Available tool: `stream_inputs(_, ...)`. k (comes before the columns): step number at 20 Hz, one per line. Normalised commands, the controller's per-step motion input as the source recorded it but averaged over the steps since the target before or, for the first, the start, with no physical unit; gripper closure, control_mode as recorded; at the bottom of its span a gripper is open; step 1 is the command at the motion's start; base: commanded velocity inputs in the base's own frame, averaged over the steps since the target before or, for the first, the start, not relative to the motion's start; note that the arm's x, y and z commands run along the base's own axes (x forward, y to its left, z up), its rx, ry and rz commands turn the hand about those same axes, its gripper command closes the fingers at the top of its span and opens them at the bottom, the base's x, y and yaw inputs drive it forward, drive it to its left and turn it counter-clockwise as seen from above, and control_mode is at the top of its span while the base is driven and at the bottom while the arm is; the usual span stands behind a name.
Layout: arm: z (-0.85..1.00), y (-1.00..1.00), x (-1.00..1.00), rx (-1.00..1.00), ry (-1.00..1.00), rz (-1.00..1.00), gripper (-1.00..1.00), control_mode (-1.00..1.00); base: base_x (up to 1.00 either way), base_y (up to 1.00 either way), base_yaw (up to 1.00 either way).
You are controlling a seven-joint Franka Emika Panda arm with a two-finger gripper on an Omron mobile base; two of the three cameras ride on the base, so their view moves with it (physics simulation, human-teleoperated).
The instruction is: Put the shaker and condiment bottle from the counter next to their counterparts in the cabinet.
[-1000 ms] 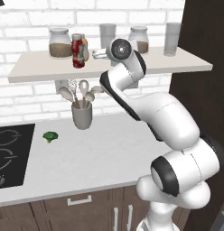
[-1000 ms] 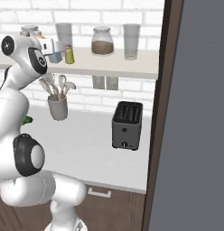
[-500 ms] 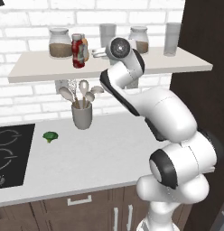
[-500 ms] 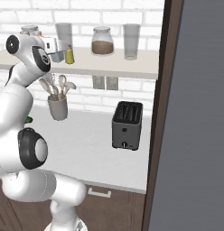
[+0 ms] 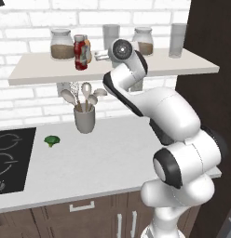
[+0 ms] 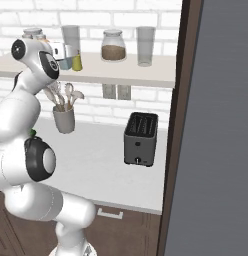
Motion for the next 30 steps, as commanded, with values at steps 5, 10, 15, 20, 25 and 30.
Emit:
stream_inputs(5,-0.1,0.0,0.07,0.0,0.0,0.0,-1.0,-1.0,0.0,0.0,0.0)
stream_inputs(10,-0.08,0.0,0.04,0.0,0.0,0.0,-1.0,-1.0,0.0,0.0,0.0)
stream_inputs(15,-0.04,0.02,0.02,0.0,0.0,0.0,-1.0,-1.0,0.0,0.0,0.0)
stream_inputs(20,0.0,0.17,-0.2,0.0,-0.02,0.04,-1.0,-1.0,0.0,0.0,0.0)
stream_inputs(25,0.08,0.1,-0.47,0.0,-0.09,0.07,-1.0,-1.0,0.0,0.0,0.0)
stream_inputs(30,0.13,0.0,-0.48,0.0,-0.12,0.05,-1.0,-1.0,0.0,0.0,0.0)
